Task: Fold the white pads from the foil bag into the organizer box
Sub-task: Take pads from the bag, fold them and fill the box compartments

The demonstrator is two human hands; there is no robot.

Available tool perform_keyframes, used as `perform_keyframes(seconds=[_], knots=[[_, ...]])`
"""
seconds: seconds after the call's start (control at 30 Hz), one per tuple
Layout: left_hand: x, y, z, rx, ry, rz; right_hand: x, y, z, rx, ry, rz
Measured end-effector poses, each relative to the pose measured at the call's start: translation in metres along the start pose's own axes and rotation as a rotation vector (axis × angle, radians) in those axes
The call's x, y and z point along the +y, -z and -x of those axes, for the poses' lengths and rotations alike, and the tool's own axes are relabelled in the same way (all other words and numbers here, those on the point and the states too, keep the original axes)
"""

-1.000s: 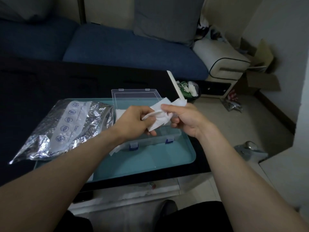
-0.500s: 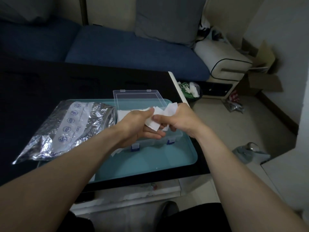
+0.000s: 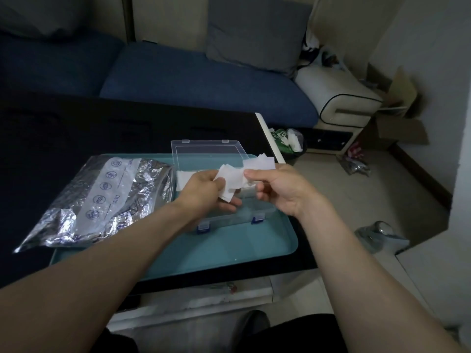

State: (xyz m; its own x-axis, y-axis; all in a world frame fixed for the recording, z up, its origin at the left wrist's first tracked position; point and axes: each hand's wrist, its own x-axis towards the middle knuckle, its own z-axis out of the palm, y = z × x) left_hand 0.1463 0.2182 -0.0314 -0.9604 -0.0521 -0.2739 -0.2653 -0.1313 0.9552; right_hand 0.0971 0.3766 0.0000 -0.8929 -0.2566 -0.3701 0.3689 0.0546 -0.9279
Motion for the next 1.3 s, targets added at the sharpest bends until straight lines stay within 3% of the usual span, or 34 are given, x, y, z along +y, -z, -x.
perform_keyframes(seconds=[0.17, 0.33, 0.47, 0.57, 0.7, 0.9, 1.03, 1.17, 1.3], knots=[[0.009, -0.005, 0.007, -0.026, 0.061, 0.165, 0.006, -0.003, -0.003, 0.142, 0.122, 0.271], [0.011, 0.004, 0.006, -0.184, 0.109, 0.125, 0.0, 0.006, 0.004, 0.092, 0.284, 0.478], [0.009, 0.006, 0.007, -0.211, 0.033, 0.008, 0.0, 0.007, 0.005, 0.075, 0.29, 0.377], [0.007, 0.007, 0.005, -0.106, -0.001, -0.027, 0.001, 0.01, 0.003, 0.05, 0.257, 0.289], [0.006, 0.008, 0.005, 0.068, -0.1, -0.11, -0.001, 0.014, 0.001, 0.154, 0.23, 0.21], [0.006, -0.002, 0.005, 0.197, -0.133, 0.037, -0.008, 0.0, 0.008, 0.011, 0.087, -0.069], [0.009, -0.008, 0.008, 0.162, -0.169, 0.072, -0.004, -0.011, 0.008, -0.018, 0.073, 0.014], [0.009, -0.008, 0.007, 0.143, -0.164, 0.075, 0.003, -0.014, 0.006, 0.119, 0.174, 0.145], [0.011, -0.005, 0.009, 0.067, -0.122, 0.113, 0.002, -0.011, 0.006, 0.134, 0.182, 0.188]])
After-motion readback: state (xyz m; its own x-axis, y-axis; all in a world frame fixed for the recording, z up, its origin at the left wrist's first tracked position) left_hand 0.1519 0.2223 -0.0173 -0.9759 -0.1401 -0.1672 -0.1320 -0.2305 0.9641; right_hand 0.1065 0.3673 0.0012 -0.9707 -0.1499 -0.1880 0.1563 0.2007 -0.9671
